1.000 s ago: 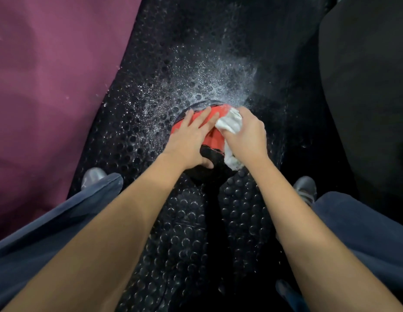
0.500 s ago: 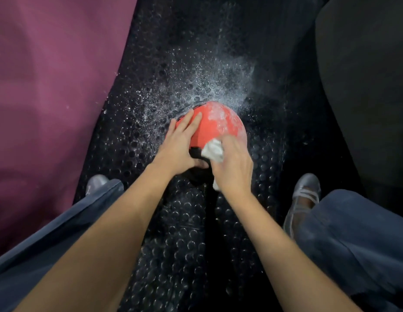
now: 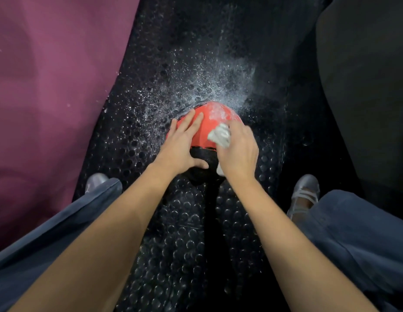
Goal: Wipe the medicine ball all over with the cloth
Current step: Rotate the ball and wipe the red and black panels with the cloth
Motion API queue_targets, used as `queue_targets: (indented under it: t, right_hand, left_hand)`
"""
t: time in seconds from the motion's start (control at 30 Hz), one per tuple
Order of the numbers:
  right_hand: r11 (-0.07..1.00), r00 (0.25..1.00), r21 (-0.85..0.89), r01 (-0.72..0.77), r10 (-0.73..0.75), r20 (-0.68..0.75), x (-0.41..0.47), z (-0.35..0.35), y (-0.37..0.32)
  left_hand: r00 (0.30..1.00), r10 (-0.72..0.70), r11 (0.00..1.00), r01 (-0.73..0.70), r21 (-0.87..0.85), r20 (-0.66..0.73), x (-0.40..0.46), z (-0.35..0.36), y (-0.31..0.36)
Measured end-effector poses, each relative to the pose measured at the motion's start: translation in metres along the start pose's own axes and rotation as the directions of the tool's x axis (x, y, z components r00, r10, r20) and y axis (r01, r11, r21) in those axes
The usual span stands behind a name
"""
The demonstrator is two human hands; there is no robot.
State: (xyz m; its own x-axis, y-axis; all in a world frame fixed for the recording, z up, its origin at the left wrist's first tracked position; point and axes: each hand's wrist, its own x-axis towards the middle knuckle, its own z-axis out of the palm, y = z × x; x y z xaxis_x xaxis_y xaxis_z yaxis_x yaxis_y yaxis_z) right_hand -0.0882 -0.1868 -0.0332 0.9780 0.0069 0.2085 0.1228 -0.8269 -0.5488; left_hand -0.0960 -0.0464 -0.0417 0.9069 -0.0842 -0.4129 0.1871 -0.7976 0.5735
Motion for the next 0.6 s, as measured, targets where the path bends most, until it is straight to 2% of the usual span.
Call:
queue_targets:
  t: [0.07, 0.2, 0.37, 0.47, 0.6]
  right_hand:
    - [0.999, 0.999, -0.006, -0.034, 0.034, 0.012, 0.006, 0.003, -0.002]
    - [0.999, 1.000, 0.033, 0.001, -0.002, 0.022, -0.018, -0.002, 0.001]
    - [0.993, 0.987, 0.072, -0.092, 0.081, 0.139, -0.014, -0.003, 0.006]
    - [0.999, 0.985, 0.026, -0.028, 0.024, 0.171, -0.024, -0.015, 0.008]
    - [0.987, 0.964, -0.102, 0.120, -0.092, 0.248, -0.003, -0.027, 0.005]
  left_hand:
    - [1.000, -0.019, 1.000, 0.019, 0.008, 0.006, -0.002, 0.000, 0.001]
    - [1.000, -0.006, 0.999, 0.006, 0.048, 0.013, 0.000, -0.004, 0.000]
    - [0.999, -0.047, 0.998, 0.046, 0.037, 0.004, 0.011, -0.007, 0.010]
    - [0.992, -0.126, 0.992, 0.126, 0.016, -0.018, 0.008, -0.002, 0.012]
    - [0.988, -0.147, 0.989, 0.148, 0.025, -0.045, -0.004, 0.005, 0.015]
